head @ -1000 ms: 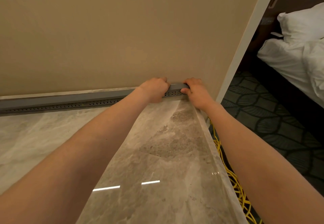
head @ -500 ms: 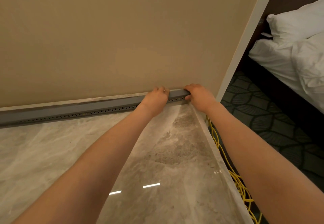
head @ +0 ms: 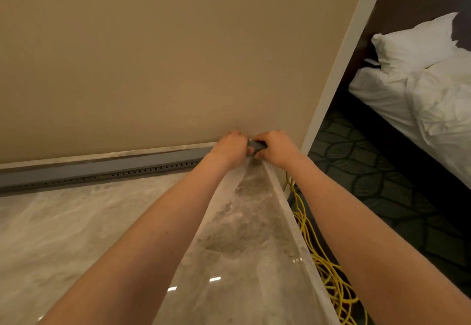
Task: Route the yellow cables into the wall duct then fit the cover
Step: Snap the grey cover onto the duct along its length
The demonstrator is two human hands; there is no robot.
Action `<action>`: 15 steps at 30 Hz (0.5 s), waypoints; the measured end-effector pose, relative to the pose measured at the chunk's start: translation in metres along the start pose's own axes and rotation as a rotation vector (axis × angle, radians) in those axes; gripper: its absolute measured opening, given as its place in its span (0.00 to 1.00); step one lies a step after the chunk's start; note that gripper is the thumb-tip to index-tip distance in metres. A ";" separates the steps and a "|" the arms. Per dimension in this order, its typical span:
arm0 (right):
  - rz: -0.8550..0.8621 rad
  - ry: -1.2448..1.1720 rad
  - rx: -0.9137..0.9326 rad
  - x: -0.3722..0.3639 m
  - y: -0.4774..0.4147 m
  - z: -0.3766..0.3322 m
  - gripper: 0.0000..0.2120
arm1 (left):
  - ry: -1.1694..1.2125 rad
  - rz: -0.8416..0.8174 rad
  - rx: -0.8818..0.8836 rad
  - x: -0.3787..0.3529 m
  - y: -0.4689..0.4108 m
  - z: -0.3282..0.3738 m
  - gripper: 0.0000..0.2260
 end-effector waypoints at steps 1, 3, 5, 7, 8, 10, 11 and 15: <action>-0.004 -0.005 0.025 0.000 -0.001 0.001 0.17 | 0.045 -0.003 0.009 0.002 -0.004 0.004 0.17; -0.048 0.009 0.055 0.004 -0.003 0.007 0.18 | 0.147 -0.042 0.051 0.009 -0.013 0.009 0.17; -0.129 0.000 0.090 0.013 -0.006 0.013 0.20 | 0.165 -0.092 0.099 0.015 -0.017 0.010 0.18; -0.215 -0.114 0.124 0.025 -0.010 0.022 0.20 | 0.151 -0.120 0.142 0.017 -0.021 0.011 0.19; -0.245 -0.173 0.126 0.029 -0.012 0.025 0.19 | 0.153 -0.128 0.152 0.018 -0.022 0.012 0.19; -0.281 -0.210 0.111 0.033 -0.016 0.030 0.16 | 0.142 -0.138 0.156 0.020 -0.024 0.013 0.19; -0.283 -0.212 0.106 0.033 -0.018 0.032 0.15 | 0.129 -0.139 0.156 0.021 -0.024 0.013 0.19; -0.242 -0.209 0.115 0.033 -0.026 0.038 0.13 | 0.072 -0.138 0.124 0.023 -0.023 0.015 0.19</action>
Point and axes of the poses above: each hand's wrist, its own y-axis away from the middle knuckle, its own x-axis out of the back of the hand, z = x × y, the point moved 1 cm from there along -y, towards the middle knuckle, and after that the axes turned 11 degrees about -z, right-handed, at the moved point
